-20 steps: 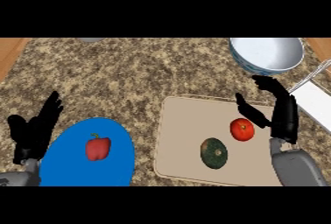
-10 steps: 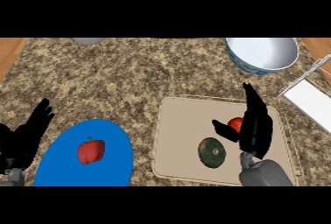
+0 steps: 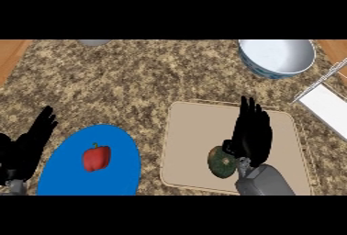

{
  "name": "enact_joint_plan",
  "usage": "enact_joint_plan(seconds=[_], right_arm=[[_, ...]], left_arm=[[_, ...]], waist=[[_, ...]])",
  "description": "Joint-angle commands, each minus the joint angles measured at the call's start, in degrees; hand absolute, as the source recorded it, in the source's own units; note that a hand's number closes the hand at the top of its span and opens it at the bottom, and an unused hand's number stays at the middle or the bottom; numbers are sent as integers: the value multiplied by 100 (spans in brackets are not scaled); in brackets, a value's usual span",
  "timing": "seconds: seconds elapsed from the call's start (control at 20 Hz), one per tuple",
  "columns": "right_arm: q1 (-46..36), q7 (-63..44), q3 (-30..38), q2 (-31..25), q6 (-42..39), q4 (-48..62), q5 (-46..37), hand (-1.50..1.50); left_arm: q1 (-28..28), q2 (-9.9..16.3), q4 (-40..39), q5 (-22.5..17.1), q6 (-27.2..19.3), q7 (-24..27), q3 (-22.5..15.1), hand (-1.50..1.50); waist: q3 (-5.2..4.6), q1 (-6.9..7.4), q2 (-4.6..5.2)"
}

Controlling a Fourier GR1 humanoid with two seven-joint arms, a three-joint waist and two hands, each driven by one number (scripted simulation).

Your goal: Pick the tomato from the tray and place it in the tiered shelf

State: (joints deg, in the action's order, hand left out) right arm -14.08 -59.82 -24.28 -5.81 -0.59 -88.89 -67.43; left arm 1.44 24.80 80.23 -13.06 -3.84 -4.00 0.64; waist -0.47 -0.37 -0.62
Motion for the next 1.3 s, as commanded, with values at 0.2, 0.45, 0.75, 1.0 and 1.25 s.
enact_joint_plan(seconds=[0.2,0.45,0.75,1.0,1.25], right_arm=[[-565,-1179,86,327,-2698,-155,19,-150],[-660,-913,571,309,-3132,-115,70,-150],[-501,-633,820,342,-3040,154,-296,-150],[-2,-292,885,246,-3005,-113,-552,-150],[-2,235,1159,145,-2789,157,-704,-150]], left_arm=[[45,-16,90,-24,97,14,38,0],[83,0,14,12,216,69,62,0],[-74,-61,35,23,147,-13,188,0],[-109,-141,-219,132,244,158,242,0],[-23,-15,9,96,445,-40,510,0]], waist=[[35,55,41],[40,46,58],[44,53,62],[45,19,57],[47,54,60]])
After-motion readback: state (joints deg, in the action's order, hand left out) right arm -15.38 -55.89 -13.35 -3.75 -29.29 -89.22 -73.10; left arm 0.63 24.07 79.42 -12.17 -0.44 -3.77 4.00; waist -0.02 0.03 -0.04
